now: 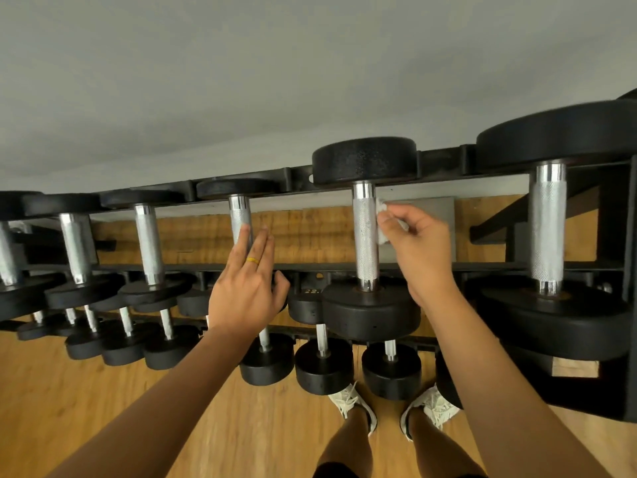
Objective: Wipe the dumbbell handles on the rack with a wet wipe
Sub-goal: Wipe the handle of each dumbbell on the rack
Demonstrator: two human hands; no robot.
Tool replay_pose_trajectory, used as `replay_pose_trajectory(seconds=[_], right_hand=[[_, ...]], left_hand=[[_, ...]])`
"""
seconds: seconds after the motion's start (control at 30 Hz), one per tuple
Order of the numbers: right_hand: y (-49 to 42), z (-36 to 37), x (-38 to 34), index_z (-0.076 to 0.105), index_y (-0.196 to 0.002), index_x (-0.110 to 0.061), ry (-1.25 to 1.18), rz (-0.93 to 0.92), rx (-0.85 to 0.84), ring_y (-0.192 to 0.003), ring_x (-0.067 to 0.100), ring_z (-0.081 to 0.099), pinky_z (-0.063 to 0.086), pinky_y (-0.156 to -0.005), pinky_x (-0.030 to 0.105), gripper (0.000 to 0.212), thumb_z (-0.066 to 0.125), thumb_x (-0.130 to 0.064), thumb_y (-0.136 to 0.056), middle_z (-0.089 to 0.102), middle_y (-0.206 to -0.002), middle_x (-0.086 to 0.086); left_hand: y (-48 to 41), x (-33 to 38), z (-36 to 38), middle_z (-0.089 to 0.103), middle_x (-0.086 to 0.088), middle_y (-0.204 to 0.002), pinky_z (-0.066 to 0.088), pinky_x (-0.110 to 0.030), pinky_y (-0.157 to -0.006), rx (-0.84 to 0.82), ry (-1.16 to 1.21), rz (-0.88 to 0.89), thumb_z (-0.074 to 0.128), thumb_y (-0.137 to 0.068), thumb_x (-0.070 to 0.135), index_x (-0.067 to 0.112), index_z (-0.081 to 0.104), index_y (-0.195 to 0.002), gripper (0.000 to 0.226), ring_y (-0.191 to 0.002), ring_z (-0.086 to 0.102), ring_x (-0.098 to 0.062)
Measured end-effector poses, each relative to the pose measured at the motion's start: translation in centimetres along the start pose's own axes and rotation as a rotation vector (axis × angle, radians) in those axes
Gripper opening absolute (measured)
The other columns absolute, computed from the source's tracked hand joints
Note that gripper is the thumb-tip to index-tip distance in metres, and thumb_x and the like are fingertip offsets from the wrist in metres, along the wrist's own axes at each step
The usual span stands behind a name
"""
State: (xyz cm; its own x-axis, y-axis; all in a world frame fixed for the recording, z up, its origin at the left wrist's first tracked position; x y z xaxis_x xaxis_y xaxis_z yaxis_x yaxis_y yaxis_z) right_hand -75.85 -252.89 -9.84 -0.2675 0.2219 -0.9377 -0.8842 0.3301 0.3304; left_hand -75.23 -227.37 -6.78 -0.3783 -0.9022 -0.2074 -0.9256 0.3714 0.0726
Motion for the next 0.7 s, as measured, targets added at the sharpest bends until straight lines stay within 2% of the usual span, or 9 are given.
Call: replay_pose_trajectory(seconds=[0.1,0.23,0.37,0.5,0.63,0.7], right_hand=[[-0.5,-0.1,-0.3,0.070,-0.094,-0.035,0.050,-0.017,0.001,-0.094,-0.007,0.064,0.047,-0.079,0.006,0.021,0.068,-0.014,-0.093,0.072,-0.095,-0.016],[-1.6,0.3,-1.3,0.070,-0.098,-0.034,-0.008,-0.002,0.033,-0.104,0.002,0.065,0.051,-0.090,0.018,0.020,0.068,-0.015,-0.093,0.072,-0.104,-0.011],[0.4,-0.2,-0.9,0.070,-0.095,-0.035,0.103,-0.049,-0.008,-0.096,-0.004,0.065,0.046,-0.079,0.004,0.021,0.068,-0.014,-0.093,0.072,-0.099,-0.015],[0.4,-0.7,-0.8,0.071,-0.093,-0.035,0.156,-0.062,-0.020,-0.094,-0.006,0.065,0.046,-0.078,0.003,0.024,0.070,-0.011,-0.092,0.071,-0.096,-0.018],[-1.3,0.2,-1.8,0.074,-0.104,-0.022,0.095,-0.054,0.042,-0.096,0.001,0.067,0.050,-0.085,0.014,0.016,0.069,-0.013,-0.093,0.073,-0.100,-0.009],[-0.6,0.1,-1.6,0.074,-0.102,-0.024,0.123,-0.047,0.029,-0.096,0.002,0.067,0.049,-0.084,0.015,0.016,0.069,-0.013,-0.093,0.074,-0.099,-0.009]], left_hand=[[0.0,0.1,-0.1,0.051,-0.019,-0.152,0.040,-0.046,-0.108,0.015,-0.004,0.000,0.045,-0.097,0.031,-0.004,0.054,-0.144,0.059,-0.151,0.031,-0.037],[-0.1,0.2,-0.2,0.053,-0.019,-0.151,0.033,-0.043,-0.108,0.047,-0.002,-0.011,0.048,-0.097,0.030,-0.003,0.054,-0.143,0.057,-0.150,0.033,-0.035],[0.0,0.1,-0.2,0.052,-0.019,-0.151,0.031,-0.043,-0.111,0.040,0.006,-0.013,0.046,-0.097,0.031,-0.004,0.053,-0.144,0.059,-0.151,0.033,-0.034],[0.0,-0.1,-0.1,0.052,-0.019,-0.152,0.034,-0.043,-0.112,0.034,0.027,-0.007,0.040,-0.099,0.034,-0.003,0.053,-0.144,0.060,-0.151,0.033,-0.034],[-0.1,-0.1,0.0,0.049,-0.019,-0.154,0.042,-0.044,-0.110,0.030,0.027,-0.017,0.039,-0.099,0.034,-0.004,0.052,-0.145,0.061,-0.151,0.033,-0.032],[-0.1,-0.2,0.1,0.044,-0.020,-0.157,0.044,-0.044,-0.109,0.023,0.032,-0.021,0.038,-0.099,0.035,-0.004,0.051,-0.145,0.062,-0.152,0.030,-0.031]])
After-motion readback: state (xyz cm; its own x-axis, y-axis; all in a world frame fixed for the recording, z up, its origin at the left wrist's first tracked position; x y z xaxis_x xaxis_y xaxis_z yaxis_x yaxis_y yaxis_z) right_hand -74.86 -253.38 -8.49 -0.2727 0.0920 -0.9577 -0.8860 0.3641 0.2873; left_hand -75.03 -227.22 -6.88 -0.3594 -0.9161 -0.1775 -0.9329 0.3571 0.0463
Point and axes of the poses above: each hand's wrist, its own y-axis away from the middle knuckle, its own z-axis out of the palm, x = y × z, the point moved 1 cm from there along -y, towards the middle knuckle
